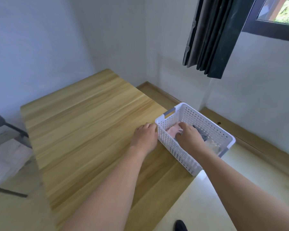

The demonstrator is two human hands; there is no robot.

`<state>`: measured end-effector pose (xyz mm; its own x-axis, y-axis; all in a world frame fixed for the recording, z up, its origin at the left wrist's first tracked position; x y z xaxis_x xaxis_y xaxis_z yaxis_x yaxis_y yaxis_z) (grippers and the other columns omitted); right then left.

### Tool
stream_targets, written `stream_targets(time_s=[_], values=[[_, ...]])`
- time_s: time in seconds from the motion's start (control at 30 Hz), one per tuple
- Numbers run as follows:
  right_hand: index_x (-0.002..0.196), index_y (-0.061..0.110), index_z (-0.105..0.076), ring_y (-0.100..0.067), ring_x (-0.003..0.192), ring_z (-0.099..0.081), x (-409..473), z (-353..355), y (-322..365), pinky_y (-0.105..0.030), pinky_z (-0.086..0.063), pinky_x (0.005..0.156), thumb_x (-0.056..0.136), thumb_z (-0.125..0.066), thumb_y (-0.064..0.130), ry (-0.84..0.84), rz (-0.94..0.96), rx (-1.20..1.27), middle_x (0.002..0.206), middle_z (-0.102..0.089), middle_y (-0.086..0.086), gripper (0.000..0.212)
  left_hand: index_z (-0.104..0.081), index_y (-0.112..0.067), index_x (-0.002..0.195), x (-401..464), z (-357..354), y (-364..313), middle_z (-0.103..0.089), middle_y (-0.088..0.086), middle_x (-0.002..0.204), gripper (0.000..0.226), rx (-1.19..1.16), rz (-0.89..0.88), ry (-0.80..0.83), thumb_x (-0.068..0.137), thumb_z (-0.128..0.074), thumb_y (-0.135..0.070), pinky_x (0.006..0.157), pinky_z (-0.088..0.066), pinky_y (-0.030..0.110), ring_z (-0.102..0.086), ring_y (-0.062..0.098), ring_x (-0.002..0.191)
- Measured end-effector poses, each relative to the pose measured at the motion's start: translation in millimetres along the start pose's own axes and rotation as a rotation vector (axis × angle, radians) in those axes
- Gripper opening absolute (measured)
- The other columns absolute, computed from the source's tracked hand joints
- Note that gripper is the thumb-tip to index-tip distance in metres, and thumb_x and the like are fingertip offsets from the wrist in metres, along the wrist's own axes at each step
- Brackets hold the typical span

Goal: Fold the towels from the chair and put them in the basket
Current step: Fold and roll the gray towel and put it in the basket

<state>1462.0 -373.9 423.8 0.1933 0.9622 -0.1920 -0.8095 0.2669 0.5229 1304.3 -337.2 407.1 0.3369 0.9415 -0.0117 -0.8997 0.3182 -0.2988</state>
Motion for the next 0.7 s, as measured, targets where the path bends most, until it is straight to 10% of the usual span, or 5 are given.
stream_targets(time_s=[0.13, 0.7], values=[[0.126, 0.007, -0.048, -0.034, 0.109, -0.056, -47.2, -27.6, 48.9, -0.034, -0.041, 0.080, 0.087, -0.047, 0.009, -0.044, 0.042, -0.027, 0.144, -0.038, -0.017, 0.039, -0.049, -0.013, 0.129, -44.4, 24.2, 50.8, -0.052, 0.006, 0.133, 0.034, 0.025, -0.054, -0.057, 0.097, -0.043, -0.025, 0.099, -0.036, 0.037, -0.050, 0.028, 0.120], [0.143, 0.009, -0.035, -0.026, 0.128, -0.042, -142.0, -94.0, 217.3, -0.032, -0.036, 0.099, 0.091, -0.046, 0.014, -0.063, 0.122, 0.010, 0.145, -0.039, -0.010, 0.053, -0.045, -0.013, 0.135, -173.4, 120.4, 216.7, -0.048, 0.006, 0.139, 0.039, 0.098, 0.048, -0.169, 0.099, -0.037, -0.027, 0.102, -0.036, 0.037, -0.047, 0.025, 0.124]])
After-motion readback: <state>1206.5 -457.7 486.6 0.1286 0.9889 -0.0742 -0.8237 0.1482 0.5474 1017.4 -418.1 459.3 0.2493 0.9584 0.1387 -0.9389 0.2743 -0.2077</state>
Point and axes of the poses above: each hand's wrist, its own x-axis towards the middle knuckle, its own z-axis out of the back of the hand, y = z × x, the point moved 3 cm from there along x, towards the middle knuckle
